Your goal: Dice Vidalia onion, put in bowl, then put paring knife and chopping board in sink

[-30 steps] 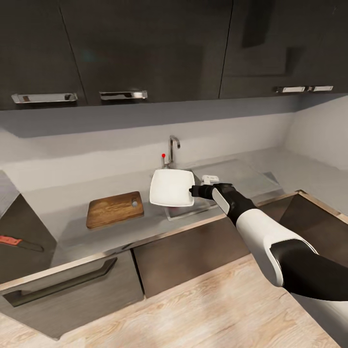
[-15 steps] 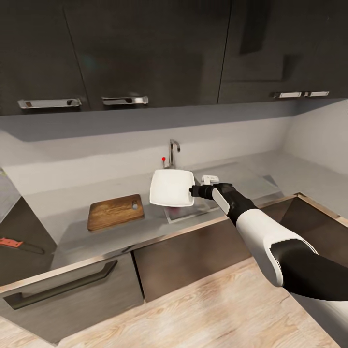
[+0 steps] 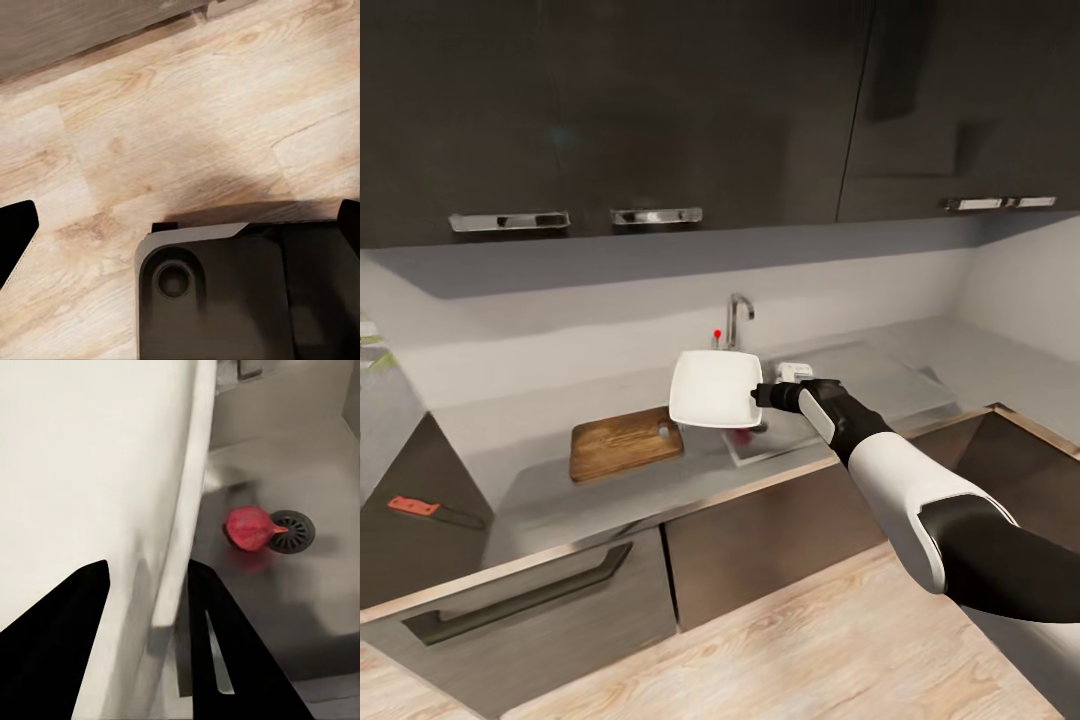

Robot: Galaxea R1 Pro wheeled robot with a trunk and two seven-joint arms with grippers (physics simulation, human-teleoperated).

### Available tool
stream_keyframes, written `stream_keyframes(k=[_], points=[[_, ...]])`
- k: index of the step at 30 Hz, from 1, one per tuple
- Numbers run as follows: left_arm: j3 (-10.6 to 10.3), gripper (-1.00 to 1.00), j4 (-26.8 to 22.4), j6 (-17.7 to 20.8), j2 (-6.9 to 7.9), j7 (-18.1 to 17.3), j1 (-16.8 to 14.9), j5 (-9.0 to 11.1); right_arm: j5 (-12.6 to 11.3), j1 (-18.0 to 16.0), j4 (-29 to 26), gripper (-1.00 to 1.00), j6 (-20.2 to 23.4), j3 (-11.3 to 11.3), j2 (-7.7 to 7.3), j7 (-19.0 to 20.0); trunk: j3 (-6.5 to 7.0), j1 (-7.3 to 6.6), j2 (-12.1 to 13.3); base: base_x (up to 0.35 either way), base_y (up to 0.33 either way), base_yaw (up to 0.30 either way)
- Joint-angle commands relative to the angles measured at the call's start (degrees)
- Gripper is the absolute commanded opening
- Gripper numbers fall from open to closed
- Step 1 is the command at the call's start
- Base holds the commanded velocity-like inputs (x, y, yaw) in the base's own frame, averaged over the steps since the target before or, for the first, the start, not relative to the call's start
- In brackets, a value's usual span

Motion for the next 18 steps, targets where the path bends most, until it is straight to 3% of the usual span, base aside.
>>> stream_keyframes(k=[1, 8, 18], points=[[-0.14, 1.0, -0.07, -0.08, 0.03, -0.06, 0.01, 0.0, -0.48, -0.07, -0.04, -1.0, 0.22, 0.3, -0.02, -0.12, -0.1, 0.04, -0.12, 0.0, 0.277, 0.0], [-0.14, 1.0, -0.06, -0.08, 0.03, -0.06, 0.01, 0.0, -0.48, -0.07, -0.03, -1.0, 0.22, 0.3, -0.02, -0.16, -0.09, 0.04, -0.12, 0.0, 0.279, 0.016], [-0.14, 1.0, -0.04, -0.06, 0.03, -0.09, 0.01, 0.0, -0.48, -0.07, 0.02, -1.0, 0.22, 0.3, -0.02, -0.25, -0.09, 0.04, -0.12, 0.0, 0.284, 0.247]])
